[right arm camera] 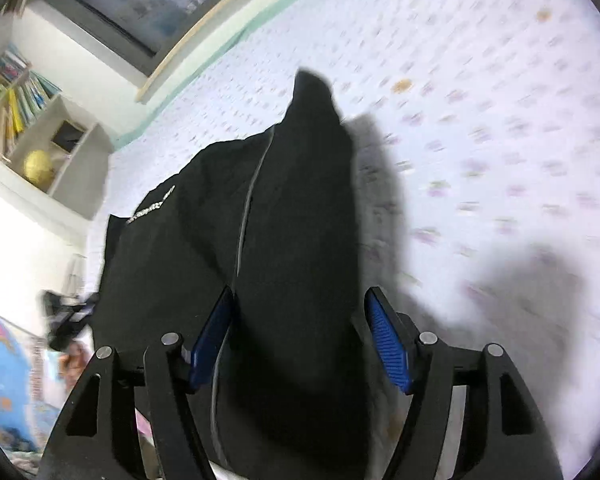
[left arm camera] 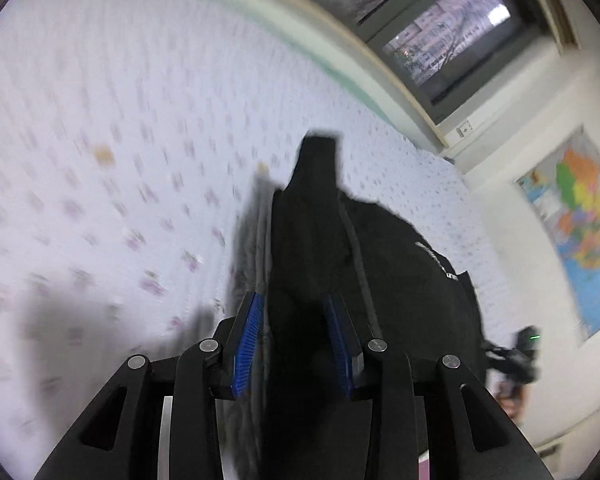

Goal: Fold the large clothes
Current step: 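Lay the folded jacket down and release it from both grippers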

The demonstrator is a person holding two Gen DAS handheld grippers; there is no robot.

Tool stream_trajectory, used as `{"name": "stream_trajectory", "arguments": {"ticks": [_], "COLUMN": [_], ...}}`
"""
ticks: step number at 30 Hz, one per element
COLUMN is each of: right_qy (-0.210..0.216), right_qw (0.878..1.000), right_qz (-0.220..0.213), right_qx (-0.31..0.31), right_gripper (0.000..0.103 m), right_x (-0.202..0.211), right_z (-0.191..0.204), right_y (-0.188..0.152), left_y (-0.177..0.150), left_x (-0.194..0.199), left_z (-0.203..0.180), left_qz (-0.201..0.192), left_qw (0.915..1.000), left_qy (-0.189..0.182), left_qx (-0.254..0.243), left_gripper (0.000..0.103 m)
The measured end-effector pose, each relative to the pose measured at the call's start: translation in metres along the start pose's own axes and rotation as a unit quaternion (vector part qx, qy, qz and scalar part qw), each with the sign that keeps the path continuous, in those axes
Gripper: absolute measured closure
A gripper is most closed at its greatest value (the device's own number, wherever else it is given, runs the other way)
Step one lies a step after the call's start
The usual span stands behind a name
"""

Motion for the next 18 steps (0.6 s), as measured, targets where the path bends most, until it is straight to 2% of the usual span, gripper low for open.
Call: {"name": "stream_trajectory", "arguments": {"ticks": [1,2,3,5,8,10,11,13,15,16,18], "right_qy": [-0.024,-0.032,-0.032,-0.032,-0.055,-0.064,-0.069,-0.113,-0.136,-0.139,-0.148], "right_qw": [0.999,0.999,0.998,0.996,0.993,0.991,0.991,0.985,0.98,0.98,0.978], "right_qz": [-0.016,-0.027,-0.048,-0.063,-0.042,-0.022,-0.015,0.008,0.05,0.057,0.056], "right_qx": [0.014,0.023,0.039,0.062,0.101,0.113,0.116,0.132,0.136,0.133,0.138], "right_gripper": [0.031,0.031,0.031,0.029,0.029,0.029,0.029,0.029,0.029,0.029,0.029], "right_x": [0.02,0.038,0.05,0.054,0.036,0.013,0.013,-0.015,-0.045,-0.051,-0.058], "right_z": [-0.004,-0.02,-0.001,0.037,0.084,0.103,0.1,0.104,0.096,0.093,0.092], "right_y": [0.001,0.0,0.006,0.016,0.016,0.011,0.004,-0.002,-0.018,-0.025,-0.029], "left_y": [-0.001,-0.001,-0.003,-0.012,-0.031,-0.04,-0.044,-0.054,-0.068,-0.072,-0.074], "left_x": [0.01,0.02,0.025,0.022,-0.007,-0.03,-0.042,-0.069,-0.103,-0.115,-0.128], "left_z": [-0.013,-0.029,-0.049,-0.087,-0.135,-0.147,-0.151,-0.153,-0.143,-0.135,-0.124], "left_qz": [-0.009,-0.018,-0.023,-0.02,0.016,0.033,0.039,0.062,0.1,0.115,0.124], "left_qw": [0.9998,0.9992,0.998,0.9943,0.9904,0.9885,0.9877,0.9855,0.9803,0.9785,0.9807], "left_qy": [0.001,0.002,0.006,0.017,0.018,0.036,0.045,0.054,0.09,0.101,0.099], "left_qx": [-0.016,-0.036,-0.059,-0.104,-0.136,-0.143,-0.145,-0.148,-0.145,-0.138,-0.114], "left_gripper": [0.067,0.067,0.067,0.066,0.06,0.057,0.057,0.057,0.058,0.058,0.058]}}
Point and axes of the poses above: each gripper's, at about its wrist camera, not at the fingertips, and x roughly against the way its jaws point, z to its left, y to its top, the point moved 6 cm from there along -x, roughly the way its jaws point, and after that the axes turned 7 degrees about x, right-handed, at the moved point
